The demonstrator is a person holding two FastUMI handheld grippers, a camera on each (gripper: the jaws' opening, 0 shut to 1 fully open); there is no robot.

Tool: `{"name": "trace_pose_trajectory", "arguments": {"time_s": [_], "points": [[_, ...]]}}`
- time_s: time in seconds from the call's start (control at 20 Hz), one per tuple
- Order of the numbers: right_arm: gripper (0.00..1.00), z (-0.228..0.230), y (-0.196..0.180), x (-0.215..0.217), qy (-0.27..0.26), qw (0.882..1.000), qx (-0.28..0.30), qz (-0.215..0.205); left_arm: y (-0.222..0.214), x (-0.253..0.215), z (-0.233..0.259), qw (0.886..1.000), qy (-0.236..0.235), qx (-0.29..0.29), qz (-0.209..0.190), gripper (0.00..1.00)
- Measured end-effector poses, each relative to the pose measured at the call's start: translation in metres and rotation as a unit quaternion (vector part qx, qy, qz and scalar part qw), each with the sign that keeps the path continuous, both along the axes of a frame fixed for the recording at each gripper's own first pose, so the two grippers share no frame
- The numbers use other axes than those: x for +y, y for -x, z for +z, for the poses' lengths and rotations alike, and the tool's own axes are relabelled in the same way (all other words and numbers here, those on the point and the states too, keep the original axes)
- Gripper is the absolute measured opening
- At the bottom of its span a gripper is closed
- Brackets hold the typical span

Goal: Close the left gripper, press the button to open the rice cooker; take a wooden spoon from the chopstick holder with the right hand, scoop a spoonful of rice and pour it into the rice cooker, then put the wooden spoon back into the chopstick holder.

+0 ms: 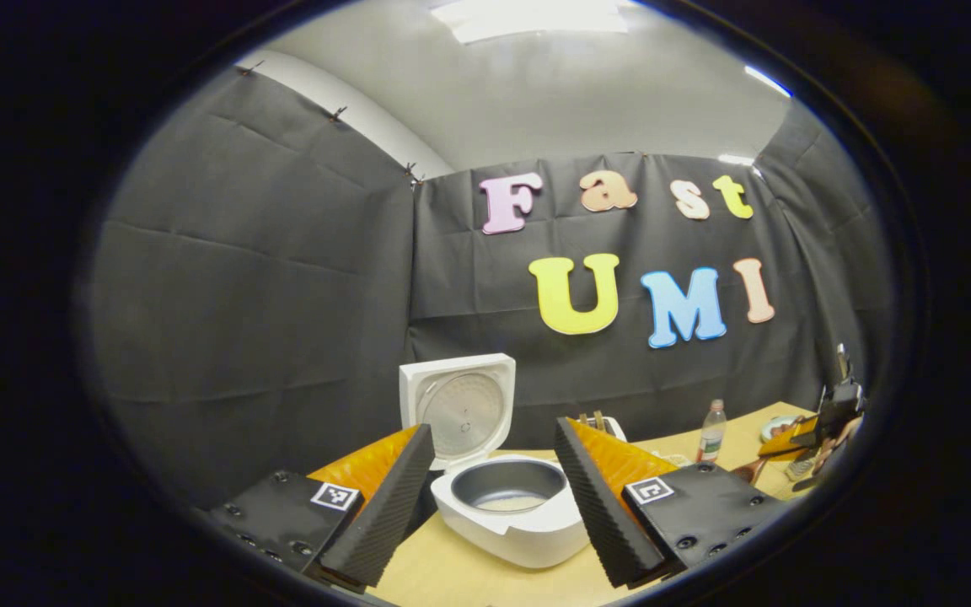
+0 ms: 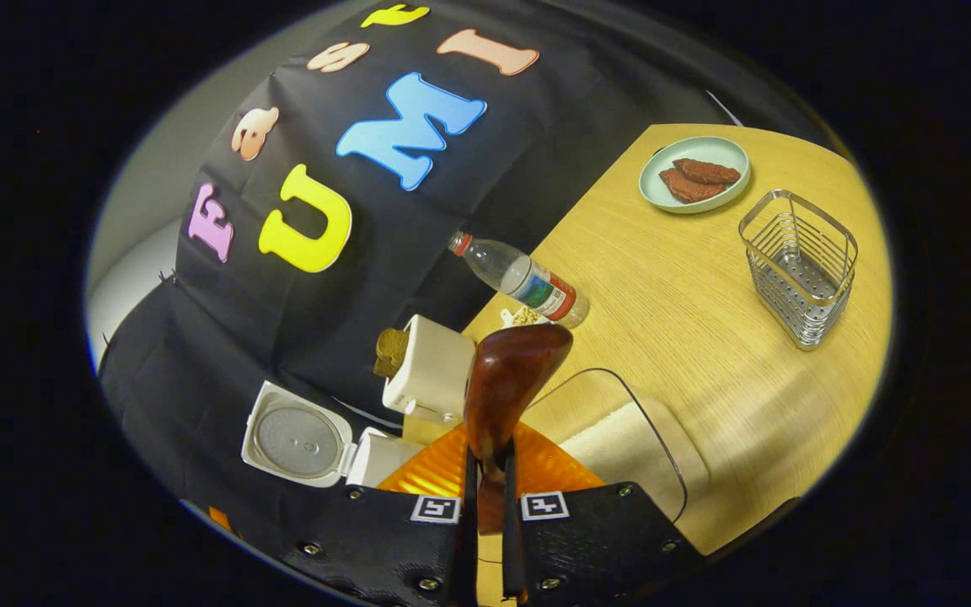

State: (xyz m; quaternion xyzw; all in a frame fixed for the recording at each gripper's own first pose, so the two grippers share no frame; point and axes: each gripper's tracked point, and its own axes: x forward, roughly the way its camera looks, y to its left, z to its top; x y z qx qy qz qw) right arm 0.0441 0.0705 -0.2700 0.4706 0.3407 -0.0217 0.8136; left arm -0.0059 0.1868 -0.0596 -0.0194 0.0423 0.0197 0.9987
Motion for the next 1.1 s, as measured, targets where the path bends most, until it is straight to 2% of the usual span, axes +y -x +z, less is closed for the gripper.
{"name": "trace_pose_trajectory", "arguments": {"time_s": [0.2,0.4,0.6,0.65,0.7,0.85,0.9,0.95,1.0,1.1], "points": [[0.12,0.027,-0.016,0.012,-0.063,0.998,-0.016,-0.018,0.004,0.008,-0.004,1.0,0.007,0.002,0.008,0.99],[0.12,0.04,-0.03,0.029,-0.075,0.997,-0.024,-0.013,0.009,0.013,-0.008,1.0,0.009,0.005,0.012,0.99],[0.12,0.052,-0.045,0.055,-0.078,0.996,-0.039,0.012,0.018,0.024,-0.018,1.0,0.015,0.014,0.024,0.99],[0.11,0.055,-0.049,0.063,-0.08,0.996,-0.042,0.02,0.023,0.03,-0.02,0.999,0.013,0.015,0.029,0.94],[0.11,0.059,-0.053,0.073,-0.081,0.995,-0.046,0.028,0.024,0.036,-0.019,0.999,0.013,0.016,0.035,0.99],[0.12,0.068,-0.067,0.102,-0.083,0.993,-0.056,0.055,0.032,0.051,-0.026,0.998,0.017,0.024,0.051,0.99],[0.12,0.071,-0.07,0.112,-0.086,0.993,-0.06,0.063,0.035,0.057,-0.028,0.998,0.017,0.027,0.057,0.94],[0.12,0.075,-0.075,0.122,-0.087,0.992,-0.065,0.071,0.038,0.062,-0.03,0.998,0.016,0.03,0.061,0.99],[0.12,0.079,-0.079,0.132,-0.088,0.991,-0.069,0.079,0.041,0.067,-0.034,0.997,0.014,0.032,0.067,0.94],[0.12,0.082,-0.085,0.152,-0.088,0.989,-0.074,0.095,0.046,0.076,-0.04,0.996,0.013,0.038,0.075,0.94]]}}
